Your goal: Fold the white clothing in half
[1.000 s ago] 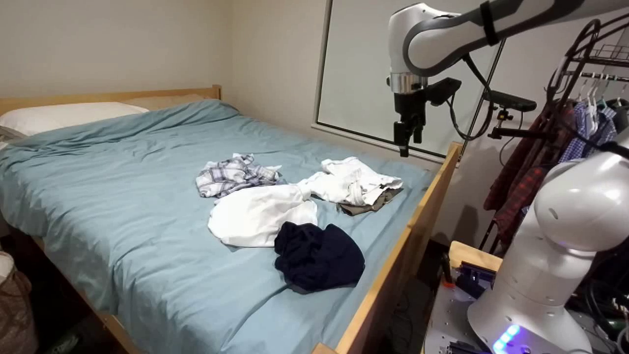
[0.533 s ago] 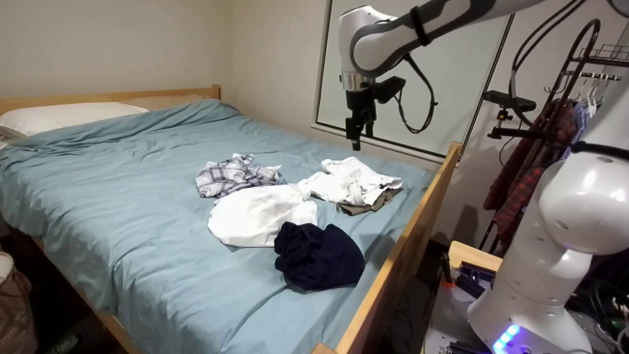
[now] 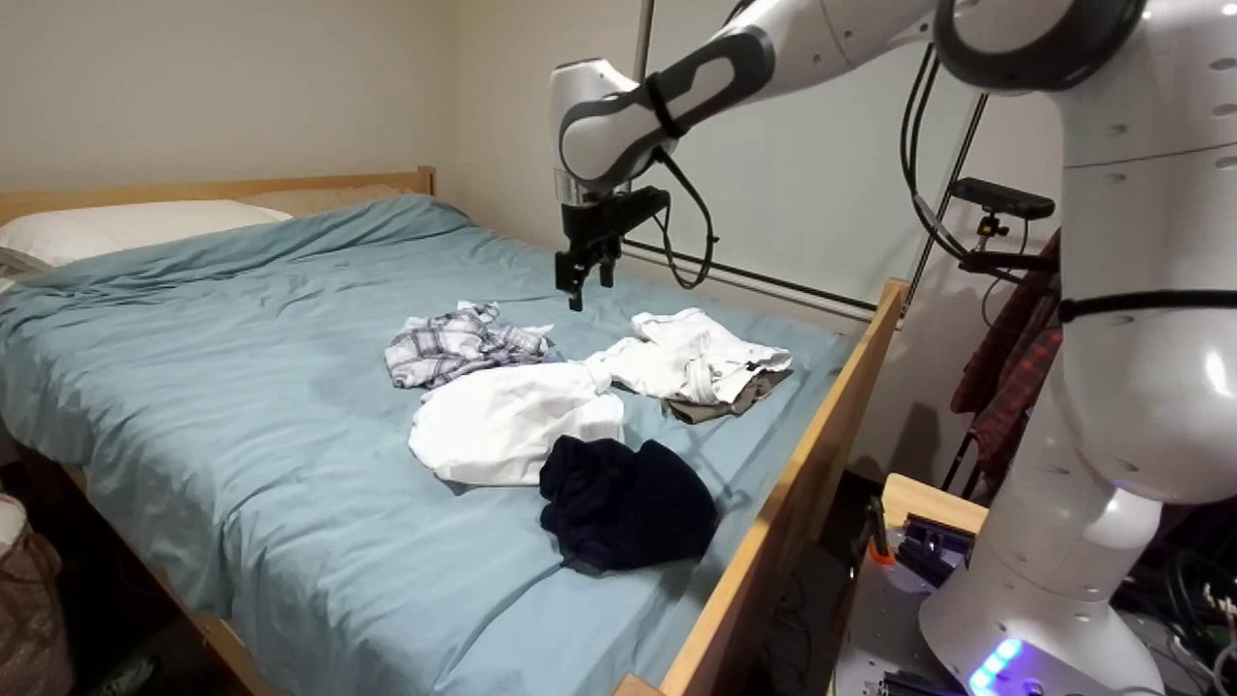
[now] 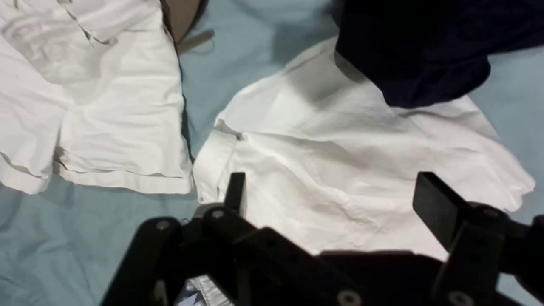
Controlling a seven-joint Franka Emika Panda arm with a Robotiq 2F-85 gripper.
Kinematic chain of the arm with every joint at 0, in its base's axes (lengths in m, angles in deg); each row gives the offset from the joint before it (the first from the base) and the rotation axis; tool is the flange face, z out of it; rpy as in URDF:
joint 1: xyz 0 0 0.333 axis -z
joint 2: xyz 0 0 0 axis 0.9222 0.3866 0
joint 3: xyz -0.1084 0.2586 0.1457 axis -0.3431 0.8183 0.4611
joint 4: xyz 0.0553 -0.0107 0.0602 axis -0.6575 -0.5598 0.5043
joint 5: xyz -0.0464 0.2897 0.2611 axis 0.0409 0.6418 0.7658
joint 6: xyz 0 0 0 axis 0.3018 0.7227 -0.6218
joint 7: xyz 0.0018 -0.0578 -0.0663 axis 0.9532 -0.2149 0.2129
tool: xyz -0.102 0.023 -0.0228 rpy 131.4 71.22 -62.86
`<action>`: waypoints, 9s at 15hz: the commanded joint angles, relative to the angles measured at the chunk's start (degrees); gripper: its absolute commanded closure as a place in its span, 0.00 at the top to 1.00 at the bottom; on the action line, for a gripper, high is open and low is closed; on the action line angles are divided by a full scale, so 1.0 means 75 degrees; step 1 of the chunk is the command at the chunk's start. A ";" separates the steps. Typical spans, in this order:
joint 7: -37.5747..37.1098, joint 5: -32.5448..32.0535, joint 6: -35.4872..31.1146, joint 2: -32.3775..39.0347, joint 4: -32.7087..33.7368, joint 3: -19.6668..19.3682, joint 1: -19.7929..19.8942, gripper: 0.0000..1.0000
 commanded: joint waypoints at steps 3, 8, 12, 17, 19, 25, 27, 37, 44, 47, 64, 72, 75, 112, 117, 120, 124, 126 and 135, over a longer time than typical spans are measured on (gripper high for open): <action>-0.0044 0.0180 0.0012 0.0776 0.0830 -0.0031 -0.0077 1.00; -0.0356 0.0754 0.0060 0.0856 0.0979 0.0082 0.0004 1.00; -0.1097 0.0710 -0.0357 0.0915 0.0937 -0.0093 -0.0154 1.00; -0.0800 0.1438 -0.0226 0.0874 0.0958 0.0182 0.0041 1.00; -0.0651 0.1924 0.0249 0.0859 0.1023 0.0273 0.0085 1.00; -0.0665 0.1849 0.0356 0.0902 0.0971 0.0138 -0.0087 1.00; -0.0605 0.1846 0.0362 0.0902 0.0971 0.0131 -0.0080 1.00; -0.1021 0.1883 -0.0996 0.1851 0.1054 0.0110 -0.0204 1.00; -0.0891 0.1853 -0.0628 0.2486 0.1627 0.0173 -0.0260 1.00; -0.0929 0.1709 -0.0673 0.2577 0.1731 0.0092 -0.0334 1.00; -0.0826 0.1721 -0.0944 0.2601 0.0679 -0.0219 0.0129 1.00; 0.0637 0.2114 -0.1065 0.3330 0.2123 -0.0354 0.1881 1.00; 0.1473 0.2136 -0.0904 0.3826 0.3089 -0.0101 0.2177 1.00; 0.1207 0.2785 -0.1324 0.3758 0.3364 0.0011 0.2969 0.07; 0.0816 0.3041 -0.0712 0.2922 0.3980 -0.0340 0.3501 0.08; -0.0047 0.2965 -0.0475 0.2537 0.4539 -0.0848 0.3691 0.07; -0.0676 0.2939 0.0394 0.2622 0.5744 -0.1490 0.4114 0.07; -0.0765 0.2926 0.0654 0.2823 0.6241 -0.1602 0.4420 0.07; -0.0533 0.2896 0.1947 0.4699 0.9218 -0.1873 0.5797 0.07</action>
